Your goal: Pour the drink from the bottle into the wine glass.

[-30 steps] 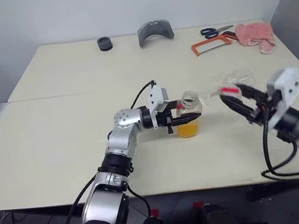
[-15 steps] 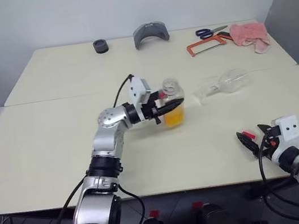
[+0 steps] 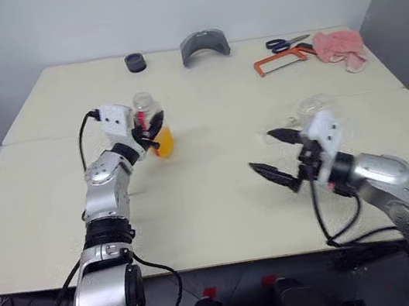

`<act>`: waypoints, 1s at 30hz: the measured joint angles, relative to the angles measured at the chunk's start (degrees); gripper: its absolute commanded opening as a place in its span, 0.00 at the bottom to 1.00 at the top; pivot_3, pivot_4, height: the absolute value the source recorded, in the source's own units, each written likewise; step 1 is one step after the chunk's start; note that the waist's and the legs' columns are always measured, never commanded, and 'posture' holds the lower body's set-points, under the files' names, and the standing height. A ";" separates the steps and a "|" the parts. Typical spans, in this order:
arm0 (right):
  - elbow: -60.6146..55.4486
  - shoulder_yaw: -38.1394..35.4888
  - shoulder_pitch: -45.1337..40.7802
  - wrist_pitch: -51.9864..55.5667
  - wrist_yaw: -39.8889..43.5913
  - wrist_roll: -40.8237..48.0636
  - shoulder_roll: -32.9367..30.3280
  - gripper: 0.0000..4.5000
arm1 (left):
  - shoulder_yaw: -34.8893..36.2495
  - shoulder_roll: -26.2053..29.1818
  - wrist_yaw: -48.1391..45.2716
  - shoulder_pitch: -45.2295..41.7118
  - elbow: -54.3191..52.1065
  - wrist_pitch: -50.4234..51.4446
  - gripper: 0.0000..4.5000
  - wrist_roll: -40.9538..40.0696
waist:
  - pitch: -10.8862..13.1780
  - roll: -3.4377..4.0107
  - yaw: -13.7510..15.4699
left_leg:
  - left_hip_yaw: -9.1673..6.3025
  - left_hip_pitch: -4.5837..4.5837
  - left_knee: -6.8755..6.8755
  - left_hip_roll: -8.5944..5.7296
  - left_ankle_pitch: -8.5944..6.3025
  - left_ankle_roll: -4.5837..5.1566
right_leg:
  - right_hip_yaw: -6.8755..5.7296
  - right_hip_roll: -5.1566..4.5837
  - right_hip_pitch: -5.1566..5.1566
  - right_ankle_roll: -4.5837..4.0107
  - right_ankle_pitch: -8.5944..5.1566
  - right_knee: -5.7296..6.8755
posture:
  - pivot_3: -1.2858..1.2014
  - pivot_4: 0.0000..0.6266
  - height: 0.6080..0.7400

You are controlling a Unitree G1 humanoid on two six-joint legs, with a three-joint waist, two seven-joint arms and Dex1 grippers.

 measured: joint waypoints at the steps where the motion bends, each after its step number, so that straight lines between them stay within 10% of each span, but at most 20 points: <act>1: 2.29 2.10 -2.90 0.30 -0.61 -1.13 2.00 1.00 | 0.51 0.11 0.82 -0.22 1.25 -0.70 0.39 0.00 | 0.00 -0.01 0.14 | -0.05 -0.02 0.03 0.00 0.02 -0.03 | -0.02 -0.05 0.00 0.00 0.00 0.01 | 0.52 0.24 1.00; 12: 15.20 9.76 -11.91 -0.91 -1.32 -9.50 10.54 1.00 | 2.12 0.94 6.08 -4.63 12.08 -7.22 0.38 0.80 | -0.05 -0.09 0.76 | -0.09 -0.04 0.01 -0.10 0.06 -0.10 | -0.08 -0.11 -0.04 0.00 0.01 0.00 | 0.52 0.24 1.00; 20: 15.56 9.97 -11.98 -1.21 -0.81 -11.52 11.60 1.00 | 1.47 0.91 9.91 -4.80 16.75 -8.56 0.98 3.10 | -0.06 -0.07 0.42 | -0.05 -0.02 -0.01 -0.10 0.00 0.00 | -0.07 -0.02 -0.11 -0.01 0.01 0.06 | 0.52 0.24 1.00; 30: 12.76 9.92 -8.95 0.55 -0.84 -11.82 11.09 1.00 | 0.64 -0.93 11.56 1.79 10.17 -8.80 0.99 3.91 | -0.07 -0.08 0.42 | -0.05 -0.03 -0.03 -0.05 -0.01 0.01 | -0.04 -0.07 -0.15 -0.01 0.02 0.07 | 0.52 0.24 1.00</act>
